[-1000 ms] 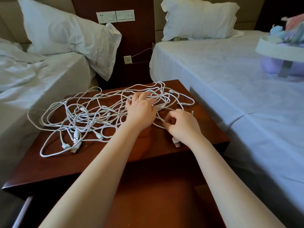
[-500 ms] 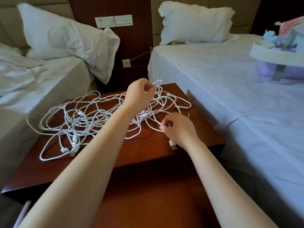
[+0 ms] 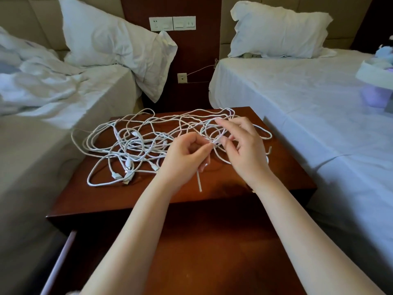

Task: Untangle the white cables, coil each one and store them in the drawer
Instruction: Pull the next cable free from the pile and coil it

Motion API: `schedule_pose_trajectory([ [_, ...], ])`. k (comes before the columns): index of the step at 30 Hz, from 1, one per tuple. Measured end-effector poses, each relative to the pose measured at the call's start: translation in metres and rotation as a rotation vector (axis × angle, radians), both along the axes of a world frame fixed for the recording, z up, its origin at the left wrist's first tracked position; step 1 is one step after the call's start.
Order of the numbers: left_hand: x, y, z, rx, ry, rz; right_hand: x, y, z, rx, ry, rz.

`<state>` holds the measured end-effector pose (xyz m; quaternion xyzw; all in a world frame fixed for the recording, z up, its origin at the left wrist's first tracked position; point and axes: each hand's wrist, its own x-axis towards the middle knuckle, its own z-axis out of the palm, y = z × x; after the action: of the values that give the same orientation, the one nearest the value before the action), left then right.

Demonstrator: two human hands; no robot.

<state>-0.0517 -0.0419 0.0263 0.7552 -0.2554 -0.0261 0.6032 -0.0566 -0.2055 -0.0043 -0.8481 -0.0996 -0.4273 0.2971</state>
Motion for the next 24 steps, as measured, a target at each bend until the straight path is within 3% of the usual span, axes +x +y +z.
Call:
schedule_pose_trajectory([
  [5,-0.003,0.014,-0.004,-0.045,0.134,-0.027,0.007,0.018,0.002,-0.102,-0.098,-0.030],
  [10,-0.003,0.028,0.001,-0.101,0.375,-0.207,0.016,0.031,0.001,-0.023,-0.137,-0.066],
  [18,-0.003,0.030,0.000,0.139,0.414,-0.451,0.017,0.035,-0.010,-0.136,-0.123,-0.035],
  [24,0.000,0.033,0.010,-0.293,0.325,-0.373,0.019,0.053,-0.019,-0.268,-0.165,-0.005],
])
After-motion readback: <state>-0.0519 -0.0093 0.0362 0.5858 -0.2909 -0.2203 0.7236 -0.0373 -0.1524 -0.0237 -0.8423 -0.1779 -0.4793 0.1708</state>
